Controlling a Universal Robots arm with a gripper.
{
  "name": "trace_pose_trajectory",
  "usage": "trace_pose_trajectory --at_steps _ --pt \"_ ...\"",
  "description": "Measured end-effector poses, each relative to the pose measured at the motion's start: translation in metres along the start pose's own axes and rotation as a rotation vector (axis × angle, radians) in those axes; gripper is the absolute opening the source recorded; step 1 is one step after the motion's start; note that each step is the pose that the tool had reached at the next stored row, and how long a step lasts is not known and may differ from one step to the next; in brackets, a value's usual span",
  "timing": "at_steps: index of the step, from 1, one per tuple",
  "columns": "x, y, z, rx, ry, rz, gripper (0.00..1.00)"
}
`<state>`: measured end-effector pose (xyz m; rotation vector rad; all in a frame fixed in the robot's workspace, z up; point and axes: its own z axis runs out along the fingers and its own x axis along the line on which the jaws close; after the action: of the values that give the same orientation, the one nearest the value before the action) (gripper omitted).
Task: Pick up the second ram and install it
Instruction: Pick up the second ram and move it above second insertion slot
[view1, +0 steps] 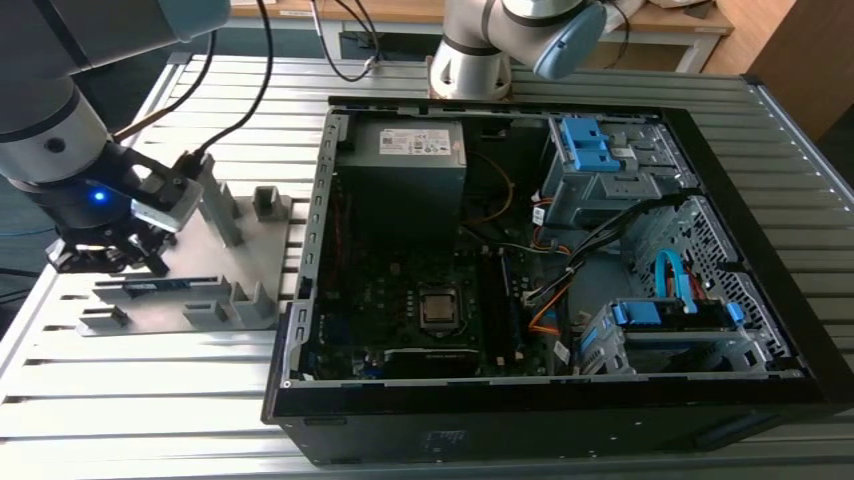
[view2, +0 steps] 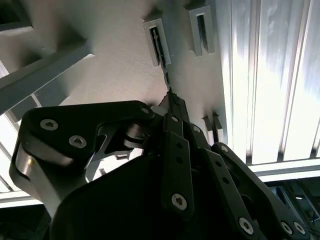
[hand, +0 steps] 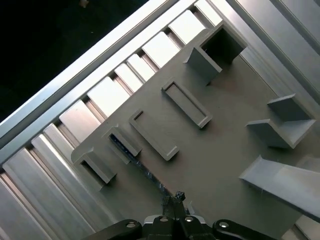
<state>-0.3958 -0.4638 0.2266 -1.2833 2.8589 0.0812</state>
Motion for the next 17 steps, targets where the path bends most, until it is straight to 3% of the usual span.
trace_pose_trajectory --at_steps 17 --pt "0.0 0.0 0.0 -0.0051 0.0083 -0.187 0.1"
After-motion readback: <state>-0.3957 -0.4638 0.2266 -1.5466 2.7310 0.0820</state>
